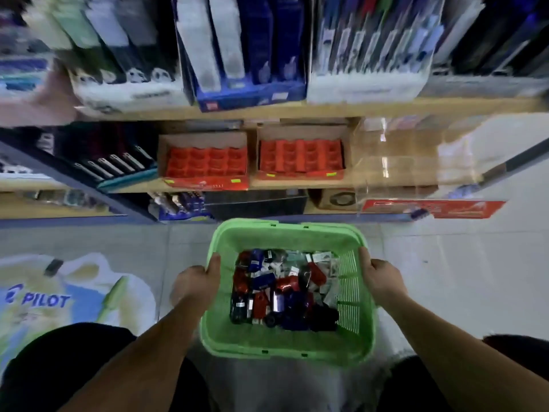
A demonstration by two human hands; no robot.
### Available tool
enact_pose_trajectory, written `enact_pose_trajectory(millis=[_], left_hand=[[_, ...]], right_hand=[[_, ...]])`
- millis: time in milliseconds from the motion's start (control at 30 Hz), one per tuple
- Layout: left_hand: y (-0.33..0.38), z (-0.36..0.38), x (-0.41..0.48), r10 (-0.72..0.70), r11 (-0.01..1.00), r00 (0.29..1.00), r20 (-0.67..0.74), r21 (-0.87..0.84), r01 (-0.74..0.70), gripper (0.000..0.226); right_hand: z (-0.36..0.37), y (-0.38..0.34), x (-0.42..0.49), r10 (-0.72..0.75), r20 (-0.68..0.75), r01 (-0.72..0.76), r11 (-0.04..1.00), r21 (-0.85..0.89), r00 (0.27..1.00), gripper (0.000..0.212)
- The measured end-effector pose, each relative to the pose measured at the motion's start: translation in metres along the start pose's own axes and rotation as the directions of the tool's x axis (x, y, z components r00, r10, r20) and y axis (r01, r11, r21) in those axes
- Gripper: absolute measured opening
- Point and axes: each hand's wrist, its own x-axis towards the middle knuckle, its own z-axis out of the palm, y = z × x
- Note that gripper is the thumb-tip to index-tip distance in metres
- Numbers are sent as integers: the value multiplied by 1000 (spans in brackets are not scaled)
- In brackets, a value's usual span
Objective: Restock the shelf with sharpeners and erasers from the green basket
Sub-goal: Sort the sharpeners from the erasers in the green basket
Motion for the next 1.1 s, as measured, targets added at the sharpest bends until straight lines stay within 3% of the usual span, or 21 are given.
enact_pose_trajectory(millis=[133, 433, 600, 733, 867, 1100], left_hand=[[-5, 48, 31, -36, 998, 999, -23, -53, 35, 87], [-3, 70, 38, -89, 970, 983, -161, -239, 49, 63], [-19, 67, 31, -107, 963, 979, -171, -263, 59, 68], [-34, 58, 24, -152, 948, 976, -153, -302, 100, 58], [-39, 50, 13, -106, 925, 987, -123, -377, 52, 52], [-48, 41, 0, -71, 961, 995, -69, -272, 50, 41]], right_hand=[[42, 18, 31, -13, -57, 15, 999, 37, 998, 74], [58, 16, 60, -88, -189, 117, 982, 150, 978, 76], [59, -1, 56, -148, -153, 183, 949, 255, 977, 68], [64, -16, 47, -199, -69, 211, 941, 264, 977, 59], [62, -29, 36, -219, -15, 216, 950, 225, 976, 56], [51, -26, 25, -141, 134, 141, 990, 9, 981, 75]])
